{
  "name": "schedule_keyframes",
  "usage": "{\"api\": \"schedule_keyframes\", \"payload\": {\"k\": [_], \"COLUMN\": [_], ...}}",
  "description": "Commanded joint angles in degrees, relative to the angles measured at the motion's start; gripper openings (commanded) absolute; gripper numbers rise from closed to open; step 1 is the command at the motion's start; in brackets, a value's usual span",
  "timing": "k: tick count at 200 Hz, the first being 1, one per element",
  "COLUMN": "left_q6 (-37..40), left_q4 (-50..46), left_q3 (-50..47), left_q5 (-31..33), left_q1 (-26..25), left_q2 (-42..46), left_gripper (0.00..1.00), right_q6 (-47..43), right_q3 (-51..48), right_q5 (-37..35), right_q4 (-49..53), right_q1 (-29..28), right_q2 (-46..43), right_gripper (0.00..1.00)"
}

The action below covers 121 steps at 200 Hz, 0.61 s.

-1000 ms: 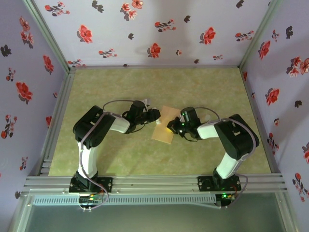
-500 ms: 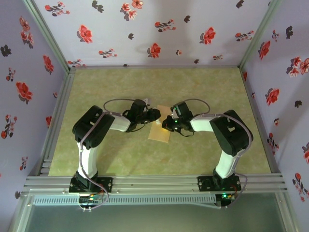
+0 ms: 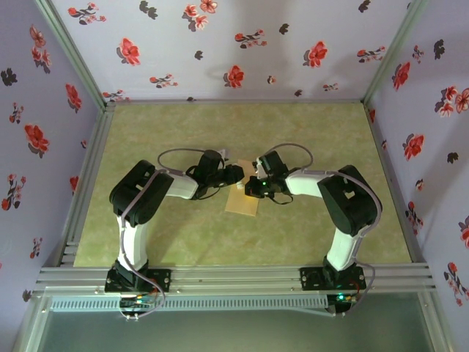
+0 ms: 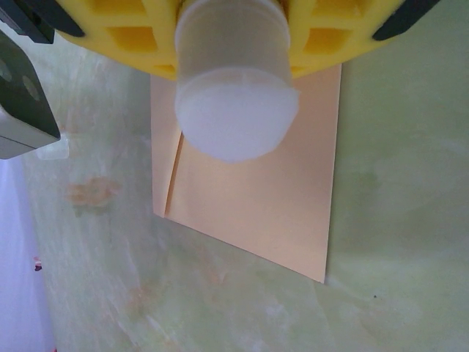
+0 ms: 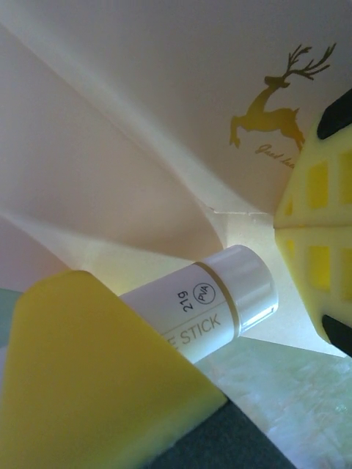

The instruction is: Place the letter into the envelope and seal it

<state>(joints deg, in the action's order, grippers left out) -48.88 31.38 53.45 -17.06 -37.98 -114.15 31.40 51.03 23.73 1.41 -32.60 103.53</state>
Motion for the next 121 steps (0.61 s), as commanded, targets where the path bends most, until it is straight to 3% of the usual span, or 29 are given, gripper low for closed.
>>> {"api": "schedule_keyframes", "payload": {"k": [1, 121], "left_q6": [2.53, 1.77], "left_q4": [-10.86, -13.62], "left_q3": [-2.47, -4.32], "left_q5": [-1.39, -5.69], "left_q1": [-0.52, 2.52], "left_q2": [-0.8, 7.61], "left_gripper": [0.0, 0.0], "right_q6": [-3.32, -4.7], "right_q3": [-2.92, 1.23], "right_q5": [-8.71, -2.3], "right_q4": [15.06, 18.17], "right_q1": [-0.32, 5.28], "right_q2": [4.64, -6.93], "right_gripper": [0.0, 0.0]}}
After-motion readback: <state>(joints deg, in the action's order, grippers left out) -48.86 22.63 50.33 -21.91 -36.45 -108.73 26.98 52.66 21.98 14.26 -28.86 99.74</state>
